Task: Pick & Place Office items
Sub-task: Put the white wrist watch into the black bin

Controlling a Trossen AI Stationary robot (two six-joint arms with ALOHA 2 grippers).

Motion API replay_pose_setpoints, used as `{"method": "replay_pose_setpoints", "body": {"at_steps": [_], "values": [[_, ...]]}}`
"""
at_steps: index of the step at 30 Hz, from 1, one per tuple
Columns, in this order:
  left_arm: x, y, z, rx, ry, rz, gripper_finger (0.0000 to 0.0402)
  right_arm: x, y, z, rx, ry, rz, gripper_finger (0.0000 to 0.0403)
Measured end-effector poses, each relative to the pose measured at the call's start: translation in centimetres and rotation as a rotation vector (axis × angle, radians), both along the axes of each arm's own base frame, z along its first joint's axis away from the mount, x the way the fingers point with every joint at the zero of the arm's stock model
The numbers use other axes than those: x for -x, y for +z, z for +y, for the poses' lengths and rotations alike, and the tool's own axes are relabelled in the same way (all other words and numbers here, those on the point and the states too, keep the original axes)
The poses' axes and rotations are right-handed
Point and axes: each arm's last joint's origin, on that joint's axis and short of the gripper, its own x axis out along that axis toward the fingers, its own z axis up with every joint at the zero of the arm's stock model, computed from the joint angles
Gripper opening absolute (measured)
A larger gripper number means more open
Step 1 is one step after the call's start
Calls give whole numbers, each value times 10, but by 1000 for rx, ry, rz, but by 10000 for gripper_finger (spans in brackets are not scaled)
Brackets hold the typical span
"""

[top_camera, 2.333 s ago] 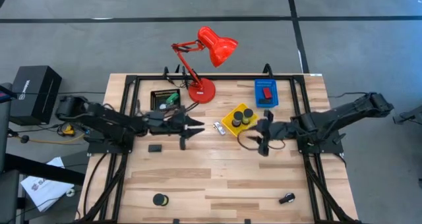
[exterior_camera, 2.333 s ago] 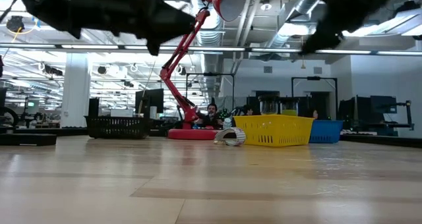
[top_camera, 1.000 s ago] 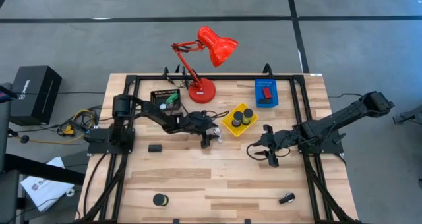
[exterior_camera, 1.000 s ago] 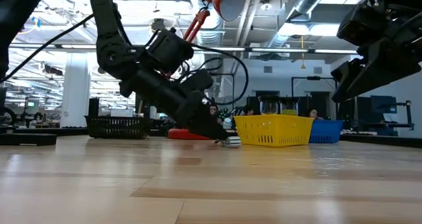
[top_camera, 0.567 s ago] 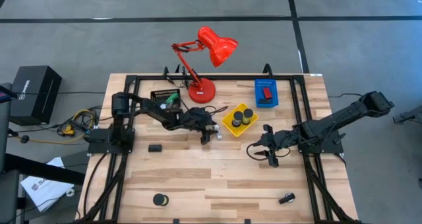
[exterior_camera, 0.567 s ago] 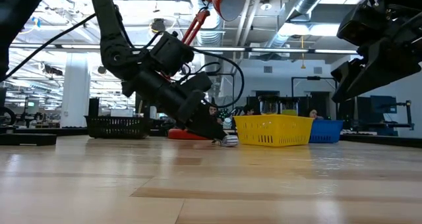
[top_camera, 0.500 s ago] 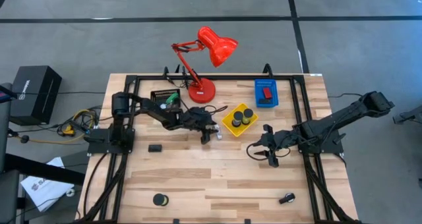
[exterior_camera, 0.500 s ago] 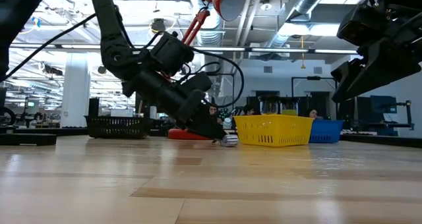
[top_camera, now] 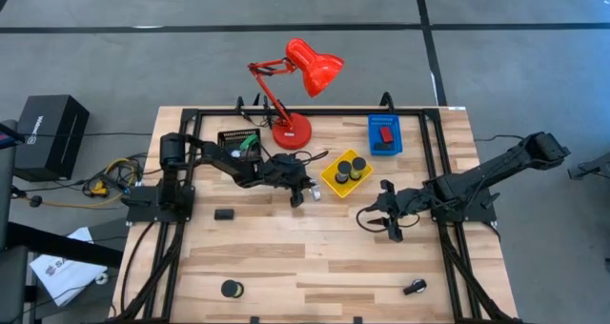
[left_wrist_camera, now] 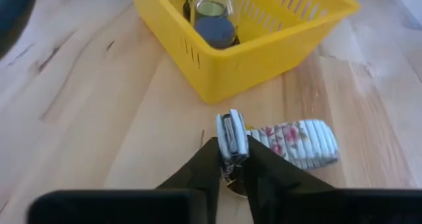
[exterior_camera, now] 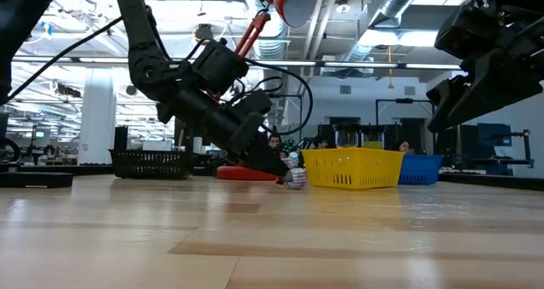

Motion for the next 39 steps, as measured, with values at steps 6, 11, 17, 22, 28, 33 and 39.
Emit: {"method": "replay_pose_setpoints", "body": {"at_steps": [6,11,17,22,28,33,39], "values": [[0,2,0,-1,0,-4,19,0,0,0,0,0,0,166],[5,22,0,-53,23,11,35,0,0,0,0,-1,0,166],[30,73,-7,-172,181,114,18,0,0,0,1,-2,2,166],[61,112,-25,-329,343,193,23,0,0,0,0,-2,1,166],[98,141,-45,-429,638,173,24,0,0,0,-1,-3,-1,166],[119,145,-49,-435,817,66,24,0,0,0,-1,-3,-2,166],[141,123,-40,-438,924,61,25,0,0,0,0,-3,-1,166]]}}
